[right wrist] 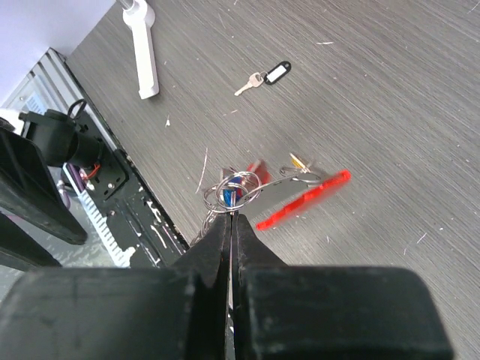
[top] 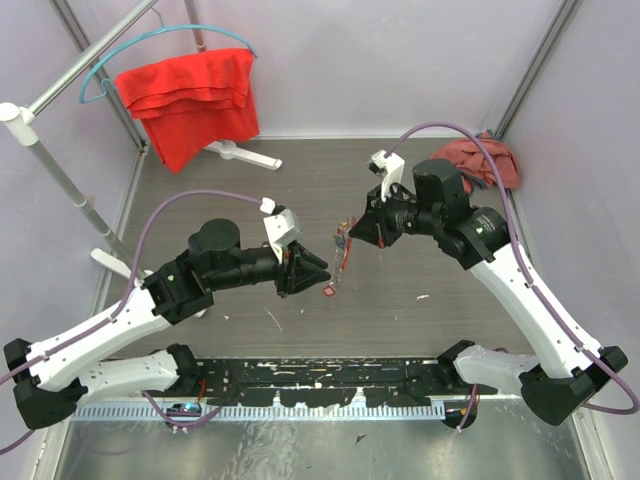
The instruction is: Put the keys on the keyring
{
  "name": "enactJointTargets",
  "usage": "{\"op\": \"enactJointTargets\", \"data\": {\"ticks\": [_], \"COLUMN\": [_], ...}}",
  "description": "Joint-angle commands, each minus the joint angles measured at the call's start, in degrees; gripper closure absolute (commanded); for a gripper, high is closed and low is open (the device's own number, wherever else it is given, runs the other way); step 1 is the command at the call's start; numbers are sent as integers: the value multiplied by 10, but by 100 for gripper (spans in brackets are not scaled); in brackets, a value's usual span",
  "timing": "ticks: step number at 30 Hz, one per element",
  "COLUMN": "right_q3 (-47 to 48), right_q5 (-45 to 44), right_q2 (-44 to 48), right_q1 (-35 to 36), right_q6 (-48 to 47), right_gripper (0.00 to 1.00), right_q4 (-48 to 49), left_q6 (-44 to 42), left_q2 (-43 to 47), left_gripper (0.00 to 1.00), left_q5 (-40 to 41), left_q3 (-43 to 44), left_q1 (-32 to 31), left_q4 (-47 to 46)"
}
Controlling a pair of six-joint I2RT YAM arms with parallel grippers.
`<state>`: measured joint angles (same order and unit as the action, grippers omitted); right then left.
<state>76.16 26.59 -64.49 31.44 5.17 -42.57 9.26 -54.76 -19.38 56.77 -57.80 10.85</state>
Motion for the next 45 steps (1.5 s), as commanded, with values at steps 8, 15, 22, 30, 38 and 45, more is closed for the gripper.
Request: {"op": "enactJointTargets", "data": {"ticks": [8, 15, 22, 30, 38, 45], "right_q3": [30, 29, 21, 21, 16, 12], "right_q5": [37, 51, 79, 101, 115, 125], "right_q2": [14, 14, 22, 29, 33, 37], "right_q1": [2, 2, 2, 2, 2, 2], "right_q6": [10, 8, -3, -9, -13, -25], "right_gripper": [99, 99, 99, 99, 99, 99], "right_q4": [15, 15, 18, 20, 19, 14], "left_q6": [8, 11, 4, -5, -9, -15], "left_q2": [-45, -67, -68, -68, -62, -53], "left_gripper": [66, 64, 53, 49, 47, 46], "left_q5": [9, -6, 24, 46, 63, 74], "left_q3": [-20, -17, -20, -18, -19, -22], "left_q1": [-1, -1, -2, -2, -1, -1], "left_q4": [-110, -130, -140, -146, -156, -155]}}
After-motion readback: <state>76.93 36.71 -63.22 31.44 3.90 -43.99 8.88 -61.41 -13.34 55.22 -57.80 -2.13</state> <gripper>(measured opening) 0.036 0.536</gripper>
